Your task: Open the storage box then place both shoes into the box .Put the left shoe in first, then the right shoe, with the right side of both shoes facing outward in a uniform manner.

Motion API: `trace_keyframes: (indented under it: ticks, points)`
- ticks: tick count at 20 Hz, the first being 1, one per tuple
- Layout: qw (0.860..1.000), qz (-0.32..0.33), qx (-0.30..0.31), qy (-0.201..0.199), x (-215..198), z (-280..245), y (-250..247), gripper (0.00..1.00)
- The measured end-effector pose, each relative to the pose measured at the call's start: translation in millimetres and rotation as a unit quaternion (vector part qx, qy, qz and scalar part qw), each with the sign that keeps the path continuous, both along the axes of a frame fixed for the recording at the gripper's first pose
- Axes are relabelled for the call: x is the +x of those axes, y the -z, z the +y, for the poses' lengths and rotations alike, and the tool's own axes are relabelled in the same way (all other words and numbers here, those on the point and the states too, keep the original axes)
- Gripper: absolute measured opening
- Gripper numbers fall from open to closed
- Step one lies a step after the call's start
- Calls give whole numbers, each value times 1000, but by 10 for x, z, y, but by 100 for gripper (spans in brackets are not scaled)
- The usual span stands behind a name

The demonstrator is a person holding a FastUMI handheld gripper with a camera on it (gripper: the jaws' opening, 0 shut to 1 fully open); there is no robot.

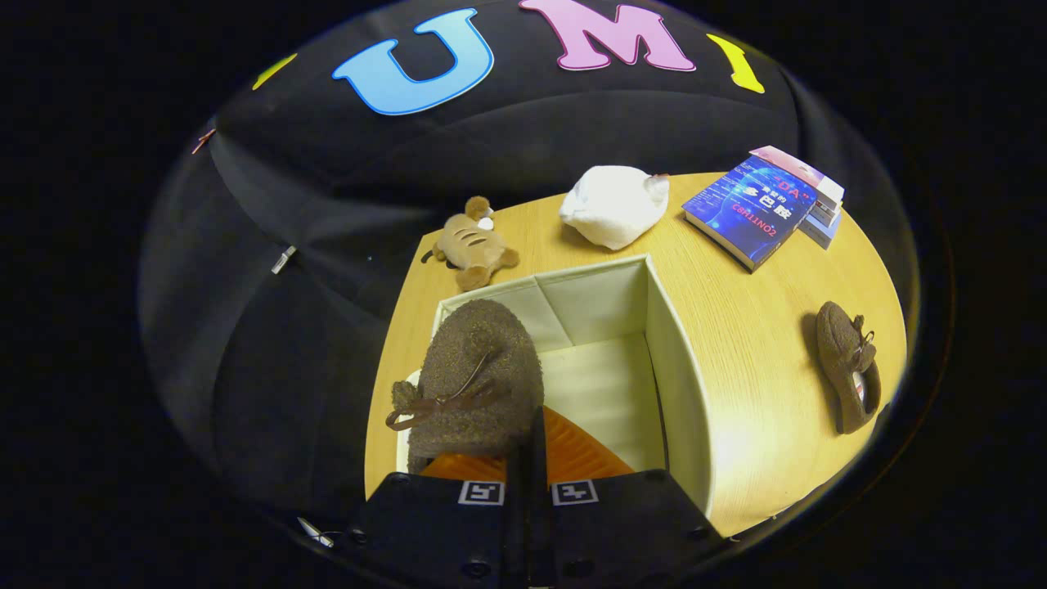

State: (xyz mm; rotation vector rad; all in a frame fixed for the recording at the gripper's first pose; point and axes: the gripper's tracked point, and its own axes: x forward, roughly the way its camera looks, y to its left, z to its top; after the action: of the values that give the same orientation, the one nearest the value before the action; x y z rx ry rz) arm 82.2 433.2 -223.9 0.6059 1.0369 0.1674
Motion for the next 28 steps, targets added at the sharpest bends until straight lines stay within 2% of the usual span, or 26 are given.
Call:
trace_keyframes:
  ticks: [6, 9, 11, 14, 15, 16, 17, 25, 26, 28]
  points:
    - [999, 30, -19, 22, 48, 59, 307, 7]
    - [999, 37, -9, 11, -5, 166, 370, 7]
    - [999, 36, 7, -3, -22, 247, 405, 14]
    - [996, 46, 70, -22, -113, 438, 351, 56]
    - [995, 47, 85, -25, -133, 505, 321, 63]
    - [995, 46, 86, -30, -165, 501, 278, 82]
    - [995, 41, 82, -33, -172, 488, 251, 87]
    - [996, -8, 70, -56, -225, 365, -6, 89]
    - [995, -21, 73, -56, -207, 334, -104, 96]
    - [994, -52, 77, -61, -163, 218, -305, 97]
